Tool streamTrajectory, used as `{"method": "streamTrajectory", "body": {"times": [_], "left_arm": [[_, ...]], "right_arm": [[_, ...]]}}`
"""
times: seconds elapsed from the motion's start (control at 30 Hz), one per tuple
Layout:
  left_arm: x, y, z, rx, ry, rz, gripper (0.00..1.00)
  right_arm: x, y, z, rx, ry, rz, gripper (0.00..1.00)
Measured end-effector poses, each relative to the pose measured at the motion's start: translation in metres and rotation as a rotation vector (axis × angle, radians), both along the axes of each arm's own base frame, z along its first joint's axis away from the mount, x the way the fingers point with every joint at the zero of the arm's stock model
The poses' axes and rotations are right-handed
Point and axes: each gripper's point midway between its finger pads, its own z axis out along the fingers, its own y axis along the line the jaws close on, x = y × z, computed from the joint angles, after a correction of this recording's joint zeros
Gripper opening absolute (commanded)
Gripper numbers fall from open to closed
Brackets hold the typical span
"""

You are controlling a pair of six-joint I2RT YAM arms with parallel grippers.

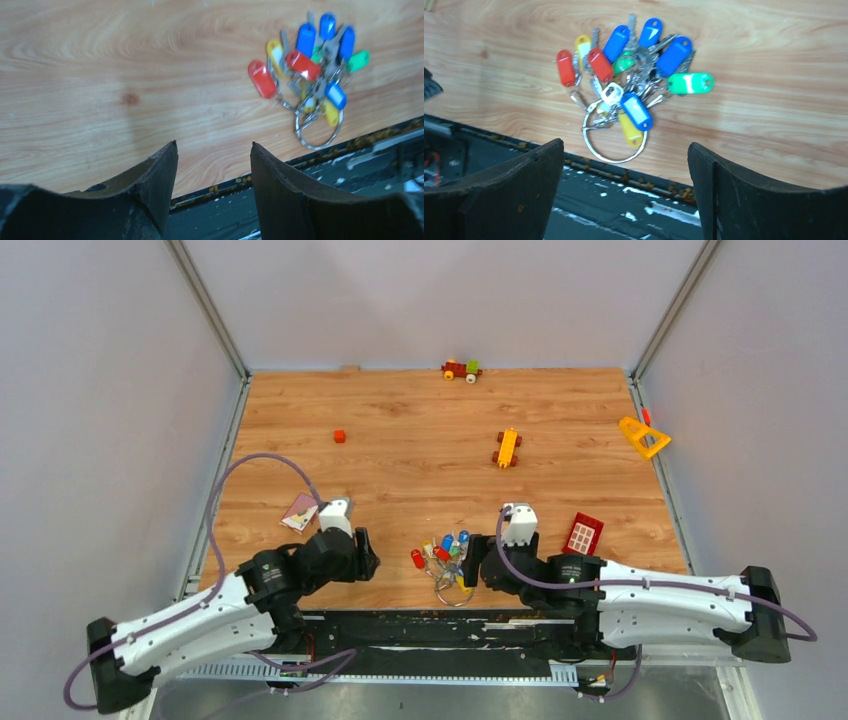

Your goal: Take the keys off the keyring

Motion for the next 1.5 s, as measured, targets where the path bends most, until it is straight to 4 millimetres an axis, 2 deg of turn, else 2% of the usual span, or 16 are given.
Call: {"method": "streamTrajectory", "body": {"times": [0.17, 0.2, 0.27, 0.3, 0.4, 0.57, 0.67, 0.93, 1.13, 1.33, 1.5], "left_arm": [[-0.015, -0.020, -0.033, 0.162, 0.034, -0.077, 0.73], [-0.016, -0.022, -0.039, 0.193, 0.039, -0.080, 0.79], [-0.013, -0.022, -0.047, 0.233, 0.038, -0.070, 0.97], [-0.012, -0.021, -0.047, 0.239, 0.035, -0.065, 0.99], [-0.005, -0.022, -0.040, 0.216, -0.006, -0.031, 1.00], [0.007, -0.025, -0.013, 0.096, -0.101, 0.015, 1.00], [0.009, -0.024, -0.007, 0.018, -0.140, 0.032, 1.00], [0.005, -0.015, -0.019, -0.066, -0.157, 0.058, 1.00], [0.002, -0.017, -0.037, 0.001, -0.111, 0.039, 0.97], [-0.003, -0.022, -0.052, 0.049, -0.062, 0.009, 0.97], [-0.005, -0.029, -0.052, 0.027, -0.054, -0.009, 0.96]], "right_arm": [[0.017, -0.012, -0.001, -0.137, -0.048, 0.007, 1.00], [0.023, -0.013, -0.001, -0.162, -0.043, 0.000, 1.00], [0.039, -0.015, -0.003, -0.203, -0.020, -0.029, 1.00], [0.046, -0.017, -0.005, -0.218, -0.009, -0.040, 1.00], [0.055, -0.020, -0.012, -0.237, 0.011, -0.032, 0.92], [0.060, -0.013, -0.022, -0.185, 0.036, 0.017, 0.73], [0.062, -0.011, -0.028, -0.156, 0.061, 0.030, 0.65], [0.059, 0.012, -0.052, -0.127, 0.123, 0.097, 0.52], [0.057, 0.007, -0.080, -0.195, 0.192, 0.060, 0.42], [0.060, 0.000, -0.085, -0.215, 0.199, -0.012, 0.35], [0.061, 0.011, -0.083, -0.165, 0.197, -0.001, 0.32]]}}
